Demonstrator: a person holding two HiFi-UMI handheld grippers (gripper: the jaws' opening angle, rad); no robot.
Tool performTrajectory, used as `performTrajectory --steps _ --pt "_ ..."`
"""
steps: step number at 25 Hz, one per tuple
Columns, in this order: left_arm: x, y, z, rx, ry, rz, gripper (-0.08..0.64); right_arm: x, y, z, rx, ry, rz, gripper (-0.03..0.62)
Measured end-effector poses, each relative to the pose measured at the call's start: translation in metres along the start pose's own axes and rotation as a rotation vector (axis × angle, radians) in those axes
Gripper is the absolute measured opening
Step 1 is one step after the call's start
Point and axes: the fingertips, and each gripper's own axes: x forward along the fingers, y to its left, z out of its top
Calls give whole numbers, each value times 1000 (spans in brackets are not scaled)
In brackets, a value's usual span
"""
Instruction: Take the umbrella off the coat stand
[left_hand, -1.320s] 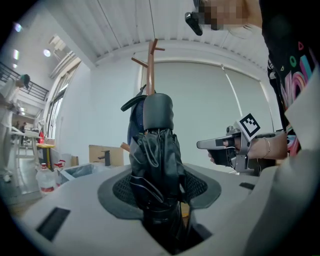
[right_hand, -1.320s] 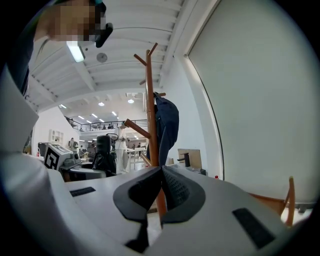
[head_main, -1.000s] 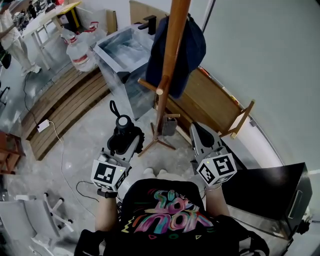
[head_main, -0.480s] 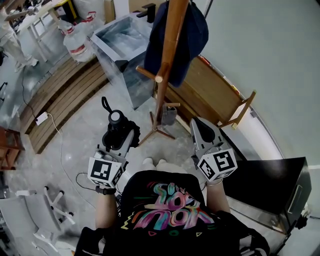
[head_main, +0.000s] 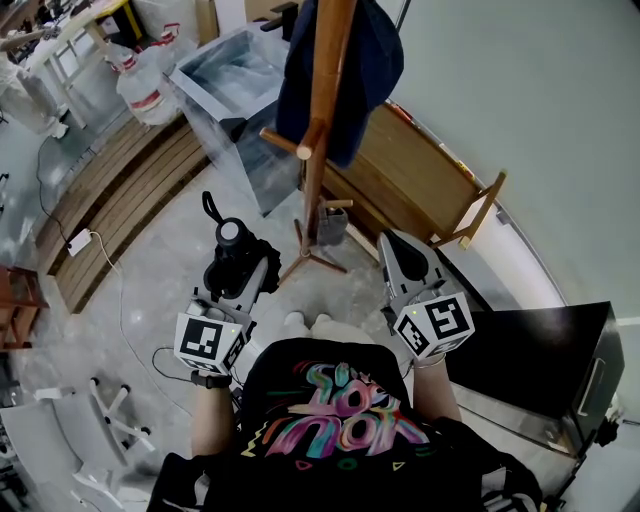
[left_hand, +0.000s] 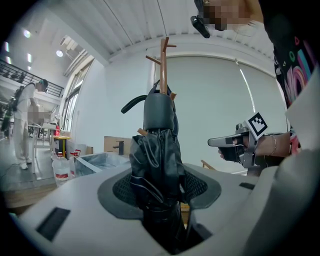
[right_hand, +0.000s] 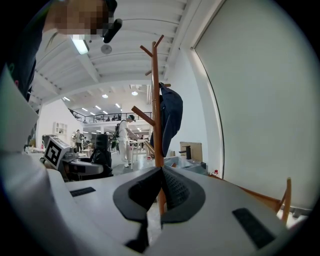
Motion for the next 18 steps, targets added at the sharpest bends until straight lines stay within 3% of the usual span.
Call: performTrajectory --steps 18 --pt "4 -6 0 9 3 -16 225 -2 -3 -3 4 1 0 14"
